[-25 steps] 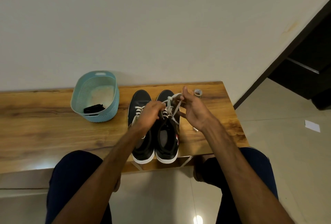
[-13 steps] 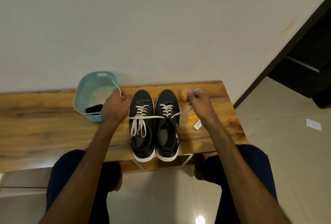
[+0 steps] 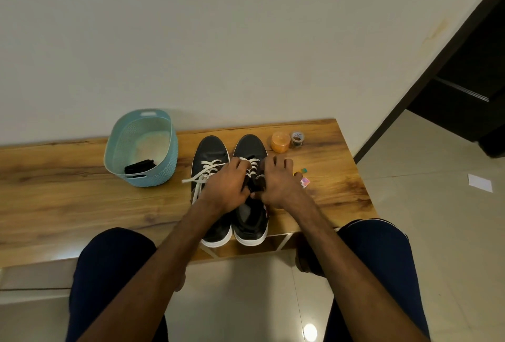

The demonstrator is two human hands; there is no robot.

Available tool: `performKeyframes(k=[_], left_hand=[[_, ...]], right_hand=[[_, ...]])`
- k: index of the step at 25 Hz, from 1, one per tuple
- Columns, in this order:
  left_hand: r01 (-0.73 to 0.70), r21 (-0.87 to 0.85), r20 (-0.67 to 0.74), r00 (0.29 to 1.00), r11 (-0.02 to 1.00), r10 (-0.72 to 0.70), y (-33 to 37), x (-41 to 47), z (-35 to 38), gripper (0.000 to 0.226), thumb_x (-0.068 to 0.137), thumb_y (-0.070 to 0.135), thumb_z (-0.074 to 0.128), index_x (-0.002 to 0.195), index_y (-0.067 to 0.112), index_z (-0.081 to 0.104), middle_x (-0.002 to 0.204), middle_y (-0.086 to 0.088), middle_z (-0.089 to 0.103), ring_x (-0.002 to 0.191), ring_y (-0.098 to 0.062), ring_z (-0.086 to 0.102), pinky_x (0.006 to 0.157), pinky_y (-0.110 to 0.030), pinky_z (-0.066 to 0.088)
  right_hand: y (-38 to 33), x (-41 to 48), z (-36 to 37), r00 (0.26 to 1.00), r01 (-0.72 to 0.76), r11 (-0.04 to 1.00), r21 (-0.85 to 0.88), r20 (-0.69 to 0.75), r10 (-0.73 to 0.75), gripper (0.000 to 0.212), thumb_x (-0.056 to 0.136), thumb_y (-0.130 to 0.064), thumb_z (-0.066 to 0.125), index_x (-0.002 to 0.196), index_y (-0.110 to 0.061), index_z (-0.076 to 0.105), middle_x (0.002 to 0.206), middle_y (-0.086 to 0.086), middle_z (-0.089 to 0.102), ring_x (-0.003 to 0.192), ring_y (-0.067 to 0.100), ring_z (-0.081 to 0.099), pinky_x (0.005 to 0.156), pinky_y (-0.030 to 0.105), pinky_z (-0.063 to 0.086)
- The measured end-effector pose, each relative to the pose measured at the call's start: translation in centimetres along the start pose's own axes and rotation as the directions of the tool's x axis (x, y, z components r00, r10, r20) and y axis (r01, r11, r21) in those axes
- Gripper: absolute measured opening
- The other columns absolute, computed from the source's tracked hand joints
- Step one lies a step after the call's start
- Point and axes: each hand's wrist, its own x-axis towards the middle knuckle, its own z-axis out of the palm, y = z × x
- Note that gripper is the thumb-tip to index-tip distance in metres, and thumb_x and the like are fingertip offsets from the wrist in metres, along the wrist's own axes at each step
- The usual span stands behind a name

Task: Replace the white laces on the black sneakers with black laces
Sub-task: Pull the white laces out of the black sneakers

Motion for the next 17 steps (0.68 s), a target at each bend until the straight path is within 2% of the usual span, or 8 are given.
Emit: performKeyframes(k=[5,8,9,11,13,14,15,17], left_hand=[[0.037,0.039,-0.194,0.981,0.999,-0.028,1.2,0.6,1.1,0.023,0.094,0.027,0.055,0.111,0.012,0.052,0.106,-0.006,0.056,0.08,-0.025,0.06,0.06,-0.032,0.041],[0.07,-0.192,-0.282,0.951,0.979,-0.124,1.1,0.8,1.0,0.008,0.095,0.019,0.053,0.093,0.012,0.051,0.081,-0.004,0.058,0.066,-0.022,0.055,0.057,-0.032,0.036],[0.129,-0.312,-0.281,0.934,0.941,-0.221,0.8,1.0,0.8,0.007,0.096,0.016,0.052,0.091,0.012,0.05,0.075,-0.004,0.058,0.062,-0.021,0.055,0.055,-0.034,0.039],[0.269,-0.573,-0.14,0.898,0.774,-0.417,0.3,1.3,0.4,0.005,0.099,0.014,0.049,0.097,0.011,0.051,0.081,-0.007,0.063,0.066,-0.023,0.064,0.056,-0.042,0.055],[0.311,-0.702,-0.008,0.896,0.64,-0.445,-0.1,1.2,0.2,0.008,0.101,0.013,0.047,0.107,0.012,0.053,0.099,-0.008,0.065,0.083,-0.024,0.067,0.069,-0.048,0.061],[0.275,-0.689,-0.001,0.925,0.671,-0.38,-0.3,1.0,0.0,0.013,0.101,0.01,0.046,0.11,0.014,0.054,0.106,-0.004,0.064,0.088,-0.021,0.065,0.075,-0.047,0.06],[0.204,-0.61,-0.027,0.961,0.766,-0.277,-0.4,0.8,-0.2,0.019,0.098,0.007,0.048,0.112,0.016,0.056,0.11,0.0,0.061,0.09,-0.015,0.062,0.078,-0.042,0.058],[0.04,-0.29,-0.078,0.995,0.956,-0.066,-0.5,0.4,-0.4,0.023,0.092,0.015,0.057,0.114,0.023,0.058,0.112,0.007,0.056,0.09,-0.009,0.055,0.071,-0.029,0.048]], right_hand=[[0.6,-0.1,0.7,0.991,-0.018,0.999,-0.04,-0.134,0.012,0.082,0.073,-0.04,0.079,0.136,-0.015,0.034,0.145,0.012,0.025,0.136,0.032,0.021,0.111,0.062,0.026],[0.9,-0.3,0.9,0.991,-0.043,0.996,-0.075,-0.128,0.033,0.073,0.077,-0.043,0.076,0.133,-0.015,0.04,0.142,0.013,0.03,0.134,0.033,0.025,0.11,0.064,0.025],[1.0,-0.2,0.8,0.995,-0.053,0.995,-0.085,-0.088,0.045,0.066,0.079,-0.045,0.075,0.131,-0.016,0.045,0.141,0.012,0.034,0.133,0.033,0.028,0.111,0.064,0.024],[1.0,0.0,0.7,0.997,-0.067,0.993,-0.092,0.018,0.069,0.051,0.084,-0.048,0.07,0.122,-0.018,0.056,0.134,0.01,0.046,0.131,0.031,0.036,0.109,0.064,0.022],[0.9,0.1,0.7,0.996,-0.063,0.996,-0.057,0.058,0.066,0.039,0.087,-0.047,0.068,0.113,-0.018,0.061,0.12,0.008,0.06,0.123,0.03,0.049,0.108,0.062,0.023],[0.9,0.2,0.8,0.997,-0.064,0.997,-0.032,0.051,0.066,0.035,0.088,-0.047,0.067,0.109,-0.019,0.061,0.114,0.006,0.063,0.118,0.029,0.053,0.108,0.063,0.022],[0.9,0.2,0.8,0.997,-0.072,0.997,-0.01,0.041,0.072,0.033,0.088,-0.047,0.068,0.105,-0.019,0.061,0.109,0.005,0.065,0.114,0.028,0.056,0.108,0.064,0.022],[0.8,0.4,0.8,0.996,-0.087,0.996,0.019,0.033,0.087,0.032,0.086,-0.047,0.069,0.102,-0.02,0.061,0.105,0.003,0.065,0.109,0.027,0.059,0.11,0.065,0.021]])
